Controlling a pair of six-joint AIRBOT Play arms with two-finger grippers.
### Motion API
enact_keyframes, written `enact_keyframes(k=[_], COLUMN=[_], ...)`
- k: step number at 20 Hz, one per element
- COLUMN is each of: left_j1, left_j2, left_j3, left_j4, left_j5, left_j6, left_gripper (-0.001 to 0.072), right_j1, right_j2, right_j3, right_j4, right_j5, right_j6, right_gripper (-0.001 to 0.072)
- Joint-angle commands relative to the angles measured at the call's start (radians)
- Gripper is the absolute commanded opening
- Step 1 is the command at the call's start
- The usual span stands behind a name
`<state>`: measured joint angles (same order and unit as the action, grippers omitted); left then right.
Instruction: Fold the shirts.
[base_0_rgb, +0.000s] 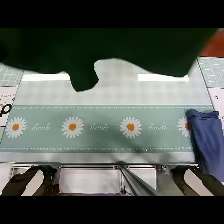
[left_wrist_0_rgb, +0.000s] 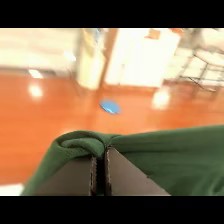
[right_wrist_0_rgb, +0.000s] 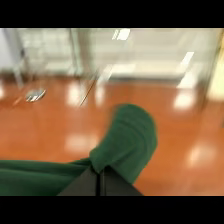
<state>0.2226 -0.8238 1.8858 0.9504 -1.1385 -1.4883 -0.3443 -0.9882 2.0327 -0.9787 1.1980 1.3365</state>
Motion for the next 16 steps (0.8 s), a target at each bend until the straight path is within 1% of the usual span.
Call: enact_keyframes(k=[1,3,5,7,9,10,13,14,16], left_j1=[0.012,0.012,0.013,0.013,0.013,0.013,0.012,0.012,0.011], left_j2=[0.087,0.153,0.203,0.221,0.218,0.218,0.204,0.183,0.119], left_j3=[0.081,0.081,0.079,0.054,-0.026,-0.091,-0.362,-0.452,-0.626], left_j4=[0.057,0.105,0.176,0.198,0.194,0.193,0.142,0.115,0.04], left_j5=[-0.034,-0.041,-0.113,-0.218,-0.277,-0.285,-0.279,-0.261,-0.171], left_j6=[0.004,0.015,0.013,0.002,-0.026,-0.034,-0.041,-0.027,0.04], left_gripper=[0.0019,0.0019,0.0019,0.0019,0.0019,0.002,0.002,0.002,0.002], right_j1=[0.001,0.002,0.002,0.001,0.002,0.002,0.002,0.003,0.037], right_j2=[0.179,0.247,0.306,0.366,0.389,0.388,0.351,0.322,0.243], right_j3=[0.01,0.01,-0.022,-0.126,-0.243,-0.31,-0.532,-0.603,-0.72], right_j4=[-0.127,-0.181,-0.213,-0.198,-0.146,-0.102,0.117,0.164,0.185], right_j5=[0.09,0.163,0.219,0.219,0.22,0.219,0.177,0.164,0.095], right_j6=[0.03,0.043,0.06,0.074,0.073,0.071,-0.031,-0.059,-0.1], right_gripper=[0.002,0.002,0.002,0.002,0.002,0.002,0.002,0.002,0.002])
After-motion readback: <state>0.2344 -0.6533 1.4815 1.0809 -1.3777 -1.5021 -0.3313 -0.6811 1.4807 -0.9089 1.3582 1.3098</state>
